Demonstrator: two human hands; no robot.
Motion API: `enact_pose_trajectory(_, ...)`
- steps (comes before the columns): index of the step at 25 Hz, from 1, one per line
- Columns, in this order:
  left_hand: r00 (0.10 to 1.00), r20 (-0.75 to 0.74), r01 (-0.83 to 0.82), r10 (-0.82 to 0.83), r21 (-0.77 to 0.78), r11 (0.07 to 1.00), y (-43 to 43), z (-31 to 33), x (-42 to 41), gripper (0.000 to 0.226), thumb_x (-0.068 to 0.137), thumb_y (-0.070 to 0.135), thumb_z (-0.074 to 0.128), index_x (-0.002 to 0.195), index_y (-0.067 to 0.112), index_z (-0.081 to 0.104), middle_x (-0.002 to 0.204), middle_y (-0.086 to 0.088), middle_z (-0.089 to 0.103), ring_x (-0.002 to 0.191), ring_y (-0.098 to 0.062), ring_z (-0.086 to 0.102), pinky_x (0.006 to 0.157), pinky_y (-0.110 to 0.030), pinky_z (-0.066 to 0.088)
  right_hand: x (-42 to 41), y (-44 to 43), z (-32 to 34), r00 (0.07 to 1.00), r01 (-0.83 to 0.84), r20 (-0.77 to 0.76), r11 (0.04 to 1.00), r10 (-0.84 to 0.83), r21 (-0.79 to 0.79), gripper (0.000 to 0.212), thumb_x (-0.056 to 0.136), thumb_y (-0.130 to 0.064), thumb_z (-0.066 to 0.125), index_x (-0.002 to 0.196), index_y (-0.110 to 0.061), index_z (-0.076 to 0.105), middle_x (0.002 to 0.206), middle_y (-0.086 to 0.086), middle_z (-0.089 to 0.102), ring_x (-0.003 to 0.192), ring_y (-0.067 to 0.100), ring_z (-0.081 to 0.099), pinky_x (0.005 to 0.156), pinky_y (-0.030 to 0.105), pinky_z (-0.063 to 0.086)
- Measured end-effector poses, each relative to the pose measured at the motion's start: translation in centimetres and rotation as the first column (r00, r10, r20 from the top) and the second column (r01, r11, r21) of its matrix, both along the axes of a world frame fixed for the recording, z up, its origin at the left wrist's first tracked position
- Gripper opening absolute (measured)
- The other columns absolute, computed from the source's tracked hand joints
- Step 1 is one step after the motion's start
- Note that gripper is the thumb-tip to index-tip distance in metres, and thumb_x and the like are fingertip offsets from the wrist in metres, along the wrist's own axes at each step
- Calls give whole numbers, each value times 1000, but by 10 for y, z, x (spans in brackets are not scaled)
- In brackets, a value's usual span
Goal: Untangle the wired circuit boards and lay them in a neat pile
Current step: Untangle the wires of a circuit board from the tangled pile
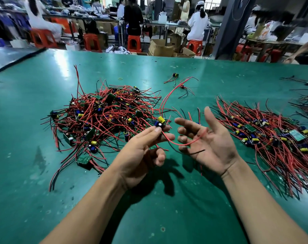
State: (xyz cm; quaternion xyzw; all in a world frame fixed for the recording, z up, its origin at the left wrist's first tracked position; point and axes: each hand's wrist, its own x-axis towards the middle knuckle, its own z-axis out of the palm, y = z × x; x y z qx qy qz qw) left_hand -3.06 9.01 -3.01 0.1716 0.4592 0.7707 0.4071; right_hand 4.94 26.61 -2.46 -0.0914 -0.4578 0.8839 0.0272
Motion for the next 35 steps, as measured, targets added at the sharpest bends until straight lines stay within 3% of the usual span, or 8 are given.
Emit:
enact_pose_trajectory(6,985,-86,135,-146,-123,983,9,-14,8,16,89,19,60,96,5,61,87,-12,71,48,-18,60,42,-23,47,-2,-14,-8,998,24,44,967,-36,255,24,79,-33,77,93,-14,79,80,4,69,65,10,63,62,21,54)
enact_pose_trajectory(10,964,-236,-179,123,-235,955,18,-26,5,21,98,16,55,86,8,70,86,-12,72,66,-21,66,61,-33,57,-6,-16,-9,973,204,35,916,-230,347,20,75,-32,72,81,-15,80,73,1,67,55,8,55,51,14,44)
enact_pose_trajectory(13,803,-504,-499,319,-274,822,17,-34,-4,18,96,19,59,88,12,74,84,-6,74,84,-25,71,84,-40,56,-8,-13,-10,950,272,30,876,-309,399,19,77,-34,72,81,-16,80,76,0,64,55,9,49,51,16,39)
enact_pose_trajectory(19,606,-698,-705,381,-250,663,11,-29,-6,13,92,21,62,84,27,71,78,16,69,73,8,61,75,-18,49,-9,-18,-13,943,232,85,819,-322,526,19,93,-26,66,83,-17,80,78,1,66,53,8,53,53,22,41)
enact_pose_trajectory(22,681,-593,-660,430,-240,712,11,-27,-9,13,94,18,61,88,17,72,82,2,73,80,-15,69,82,-32,55,-7,-23,-12,969,167,41,767,-244,619,19,95,-26,64,91,-14,79,79,-5,70,56,5,55,51,17,45)
enact_pose_trajectory(26,894,-347,-356,283,-166,920,9,-20,3,18,95,25,61,89,10,71,76,-5,68,67,-22,62,65,-33,51,-7,-29,-13,991,122,-50,655,-127,746,14,93,-22,68,83,-17,76,73,-5,70,61,1,55,54,12,42)
enact_pose_trajectory(32,957,-234,-200,168,-119,972,1,-22,6,16,89,8,68,104,3,67,85,-17,66,68,-25,68,56,-26,56,-8,-28,-21,992,101,-6,764,-127,637,27,79,-36,75,86,-9,77,86,19,72,73,17,62,67,31,52)
enact_pose_trajectory(35,965,-253,-111,69,-154,982,1,-23,2,21,87,1,68,108,1,66,83,-18,58,68,-22,65,62,-31,59,-10,-23,-21,990,112,-13,745,-138,657,19,81,-31,76,75,-12,75,62,1,62,58,7,50,56,19,42)
